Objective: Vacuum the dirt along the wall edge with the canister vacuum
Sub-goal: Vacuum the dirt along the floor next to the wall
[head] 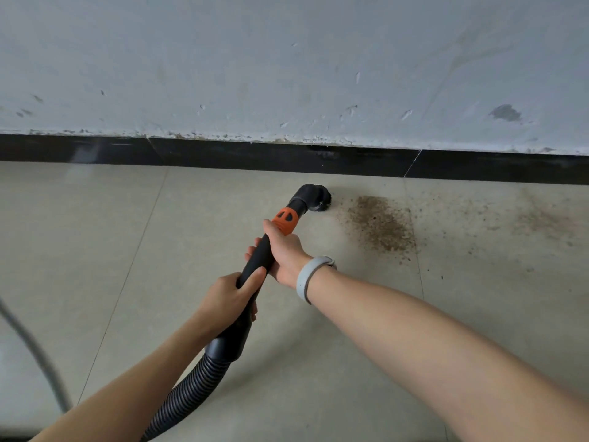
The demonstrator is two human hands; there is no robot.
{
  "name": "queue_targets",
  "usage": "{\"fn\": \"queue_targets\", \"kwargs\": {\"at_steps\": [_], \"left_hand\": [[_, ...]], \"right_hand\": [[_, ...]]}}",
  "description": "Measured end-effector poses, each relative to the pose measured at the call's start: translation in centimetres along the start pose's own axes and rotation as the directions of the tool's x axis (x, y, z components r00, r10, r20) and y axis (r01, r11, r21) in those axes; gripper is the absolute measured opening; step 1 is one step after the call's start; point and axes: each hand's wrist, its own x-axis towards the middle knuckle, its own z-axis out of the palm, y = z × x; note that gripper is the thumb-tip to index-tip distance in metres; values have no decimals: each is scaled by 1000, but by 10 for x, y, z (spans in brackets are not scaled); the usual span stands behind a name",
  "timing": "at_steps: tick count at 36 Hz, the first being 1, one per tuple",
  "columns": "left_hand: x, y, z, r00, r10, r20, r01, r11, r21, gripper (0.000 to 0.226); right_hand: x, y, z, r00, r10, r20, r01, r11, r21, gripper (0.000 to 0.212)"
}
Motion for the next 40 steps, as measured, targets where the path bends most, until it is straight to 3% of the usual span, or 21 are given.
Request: {"fn": "queue_targets", "kwargs": {"at_steps": [9, 40], "left_hand": [[0, 6, 31, 998, -20, -55, 25, 994, 104, 47], [24, 101, 131, 975, 131, 177, -152, 982, 111, 60]], "right_hand": [[-2, -16, -20, 986, -94, -135, 87, 994, -58, 22], [-22, -89, -149, 917, -173, -358, 176, 984, -23, 25]]}}
